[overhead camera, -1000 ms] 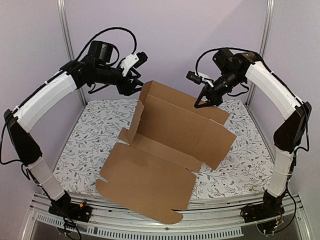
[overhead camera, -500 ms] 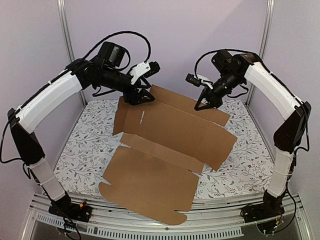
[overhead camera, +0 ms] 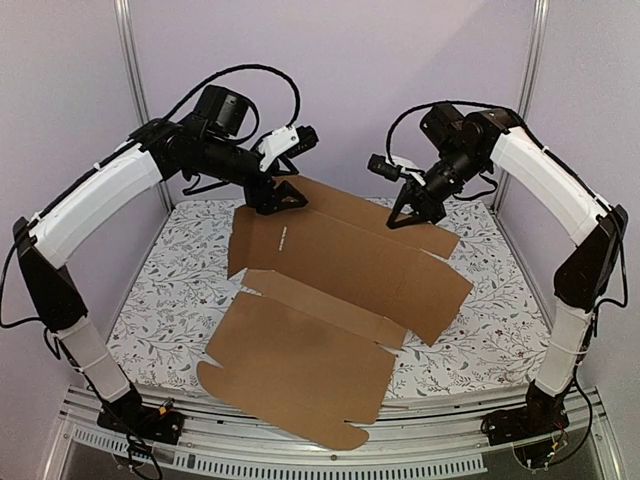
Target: Fold the paper box
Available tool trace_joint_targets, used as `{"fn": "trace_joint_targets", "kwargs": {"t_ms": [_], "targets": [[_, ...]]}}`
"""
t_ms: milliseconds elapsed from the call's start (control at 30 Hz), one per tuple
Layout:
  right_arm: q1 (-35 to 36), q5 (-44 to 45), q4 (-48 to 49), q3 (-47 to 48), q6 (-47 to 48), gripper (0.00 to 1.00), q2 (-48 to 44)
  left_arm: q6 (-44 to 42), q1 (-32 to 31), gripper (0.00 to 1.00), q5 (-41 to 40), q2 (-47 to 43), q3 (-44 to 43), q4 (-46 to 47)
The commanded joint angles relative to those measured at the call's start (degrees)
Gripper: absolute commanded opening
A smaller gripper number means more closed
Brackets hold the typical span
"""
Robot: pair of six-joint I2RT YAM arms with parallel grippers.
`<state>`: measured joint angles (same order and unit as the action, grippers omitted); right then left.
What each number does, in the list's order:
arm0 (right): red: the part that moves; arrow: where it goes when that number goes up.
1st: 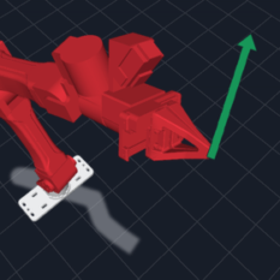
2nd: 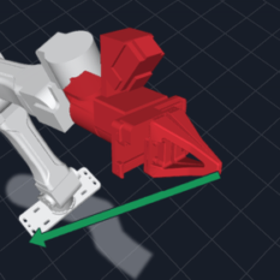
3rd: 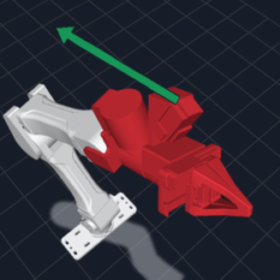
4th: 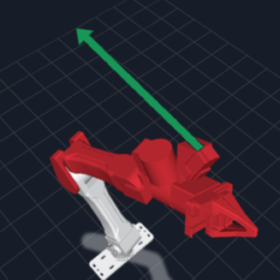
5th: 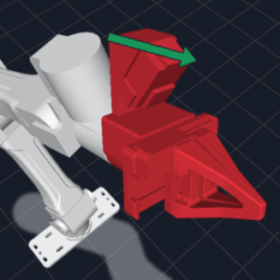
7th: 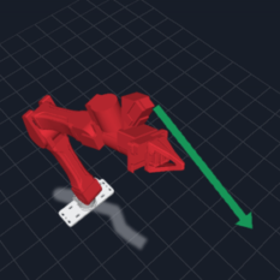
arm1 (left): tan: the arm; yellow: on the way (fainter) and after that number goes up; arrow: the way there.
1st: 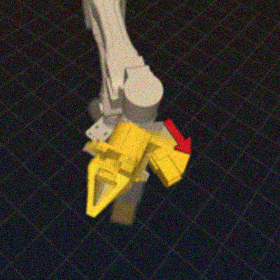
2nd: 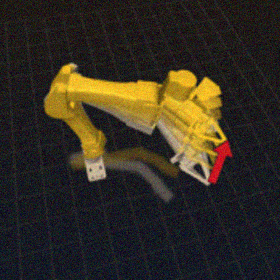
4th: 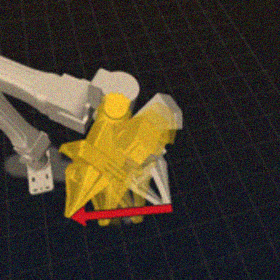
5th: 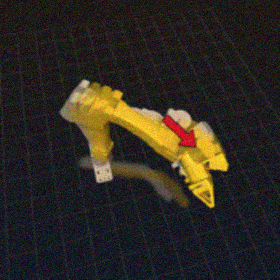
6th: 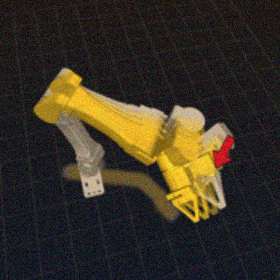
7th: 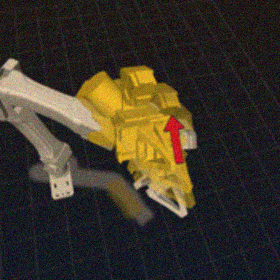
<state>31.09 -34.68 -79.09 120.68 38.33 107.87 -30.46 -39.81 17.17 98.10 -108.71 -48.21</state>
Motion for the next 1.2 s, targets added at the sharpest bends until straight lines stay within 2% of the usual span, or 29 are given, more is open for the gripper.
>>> {"fn": "trace_joint_targets", "kwargs": {"t_ms": [0,167,300,400,533,867,1167], "targets": [[1.2,-0.81,-4.18,-1.97,2.83,0.0,-3.38,-0.8,0.66,0.75,-2.52,-9.25,4.08,-0.28],[1.24,0.67,-3.52,-3.18,3.89,0.0,-3.75,1.39,8.22,0.78,-1.8,-16.85,9.85,4.58],[1.31,-0.05,-3.33,-2.82,3.77,0.0,-3.45,1.33,11.2,0.77,-1.8,-17.73,12.5,6.58],[1.38,-0.3,-3.4,-2.66,3.77,0.0,-3.76,0.65,11.24,0.74,-1.95,-14.99,13.32,7.36],[1.54,0.1,-3.73,-2.71,3.6,0.0,-4.12,1.99,10.37,0.72,3.92,-11.45,12.03,7.66],[1.63,0.33,-3.87,-2.73,3.04,0.0,-4.43,1.38,4.4,0.7,4.74,-6.4,8.48,6.33],[2.35,-0.11,-4.95,-2.69,4.0,0.0,-4.59,1.02,3.08,0.56,6.41,-3.08,6.65,5.2]]}}
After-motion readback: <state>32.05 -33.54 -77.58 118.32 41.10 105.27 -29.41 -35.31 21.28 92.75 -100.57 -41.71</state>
